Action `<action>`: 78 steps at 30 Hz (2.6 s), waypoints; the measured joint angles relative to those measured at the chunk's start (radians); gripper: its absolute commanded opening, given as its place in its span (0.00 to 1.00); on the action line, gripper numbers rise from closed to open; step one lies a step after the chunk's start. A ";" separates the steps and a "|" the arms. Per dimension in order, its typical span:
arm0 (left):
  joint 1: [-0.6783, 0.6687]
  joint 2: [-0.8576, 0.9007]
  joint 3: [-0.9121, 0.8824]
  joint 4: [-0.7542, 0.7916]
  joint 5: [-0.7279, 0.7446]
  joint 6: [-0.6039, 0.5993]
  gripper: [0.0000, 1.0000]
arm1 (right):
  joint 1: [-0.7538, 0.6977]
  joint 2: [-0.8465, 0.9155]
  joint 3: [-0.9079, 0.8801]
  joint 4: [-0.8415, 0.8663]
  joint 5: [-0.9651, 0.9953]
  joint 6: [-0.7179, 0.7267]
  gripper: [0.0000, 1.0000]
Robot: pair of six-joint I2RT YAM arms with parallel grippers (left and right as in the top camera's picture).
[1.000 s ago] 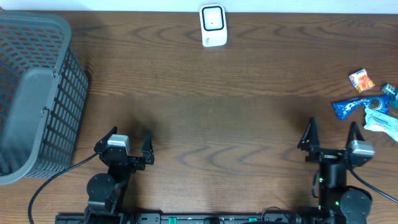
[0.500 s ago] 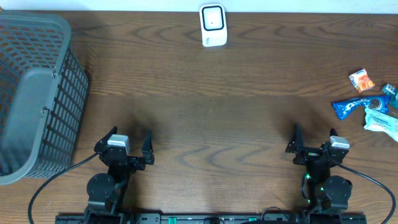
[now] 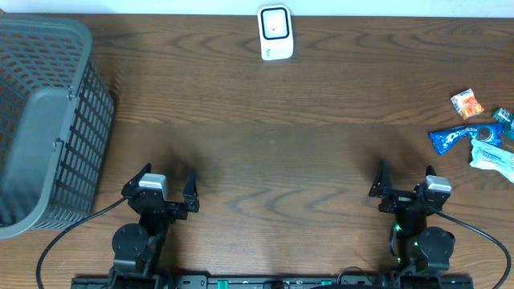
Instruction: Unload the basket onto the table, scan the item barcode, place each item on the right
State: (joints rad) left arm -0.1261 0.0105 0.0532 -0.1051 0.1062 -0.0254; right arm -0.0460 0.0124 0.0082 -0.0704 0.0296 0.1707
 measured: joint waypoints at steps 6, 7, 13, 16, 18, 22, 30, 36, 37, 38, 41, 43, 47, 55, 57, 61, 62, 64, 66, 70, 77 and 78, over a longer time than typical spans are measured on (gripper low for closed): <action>0.000 0.000 0.000 0.000 0.000 0.000 0.98 | 0.000 0.000 0.000 0.000 0.000 0.000 0.99; 0.000 0.000 0.000 0.000 0.000 0.000 0.98 | 0.000 0.000 0.000 0.000 0.000 0.000 0.99; 0.000 0.000 0.000 -0.004 -0.044 0.000 0.98 | 0.000 0.000 0.000 0.000 0.000 0.000 0.99; 0.006 0.000 0.000 -0.003 -0.079 0.000 0.98 | 0.000 0.000 0.000 0.000 0.000 0.000 0.99; 0.022 0.000 0.000 -0.003 -0.091 0.000 0.98 | 0.000 0.000 0.000 0.000 0.000 0.000 0.99; 0.052 0.000 0.000 -0.002 -0.098 0.004 0.98 | 0.000 0.000 0.000 0.000 0.000 0.000 0.99; 0.059 0.000 0.000 -0.002 -0.113 0.026 0.98 | 0.000 0.000 0.000 0.000 0.000 0.000 0.99; 0.078 0.000 0.000 -0.002 -0.121 0.023 0.98 | 0.000 0.000 0.000 0.000 0.000 0.000 0.99; 0.091 0.000 0.000 -0.002 -0.125 0.022 0.98 | 0.000 0.000 0.000 0.000 0.000 0.000 0.99; 0.098 0.000 0.000 -0.002 -0.128 0.021 0.98 | 0.000 0.000 0.000 0.000 0.000 0.000 0.99; 0.117 0.000 0.000 -0.001 -0.134 0.022 0.98 | 0.000 0.000 0.000 0.000 0.000 0.000 0.99; 0.120 0.000 0.000 0.000 -0.136 0.023 0.98 | 0.000 0.000 0.000 0.000 0.000 0.000 0.99; 0.120 0.000 0.000 0.000 -0.136 0.023 0.98 | 0.000 0.000 0.000 0.000 0.000 0.000 0.99; 0.120 0.000 0.000 0.000 -0.136 0.023 0.98 | 0.000 0.000 0.000 0.000 0.000 0.000 0.99; 0.120 0.000 0.000 0.000 -0.136 0.023 0.98 | 0.000 0.000 0.000 0.000 0.000 0.000 0.99; 0.120 0.000 0.000 0.000 -0.136 0.023 0.98 | 0.000 0.000 0.000 0.000 0.000 0.000 0.99; 0.120 0.000 0.000 0.000 -0.136 0.023 0.98 | 0.000 0.000 0.000 0.000 0.000 0.000 0.99; 0.120 0.000 0.000 0.000 -0.136 0.023 0.98 | 0.000 0.000 0.000 0.000 0.000 0.000 0.99; 0.120 0.000 0.000 0.000 -0.136 0.023 0.98 | 0.000 0.000 0.000 0.000 0.000 0.000 0.99; 0.120 0.000 0.000 0.000 -0.136 0.023 0.98 | 0.000 0.000 0.000 0.000 0.000 0.000 0.99; 0.120 0.000 0.000 0.000 -0.136 0.023 0.98 | 0.000 0.000 0.000 0.000 0.000 0.000 0.99; 0.120 0.000 0.000 0.000 -0.136 0.023 0.98 | 0.000 0.000 0.000 0.000 0.000 0.000 0.99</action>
State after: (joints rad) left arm -0.0063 0.0105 0.0536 -0.1051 -0.0296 -0.0025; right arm -0.0460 0.0124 0.0082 -0.0704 0.0296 0.1707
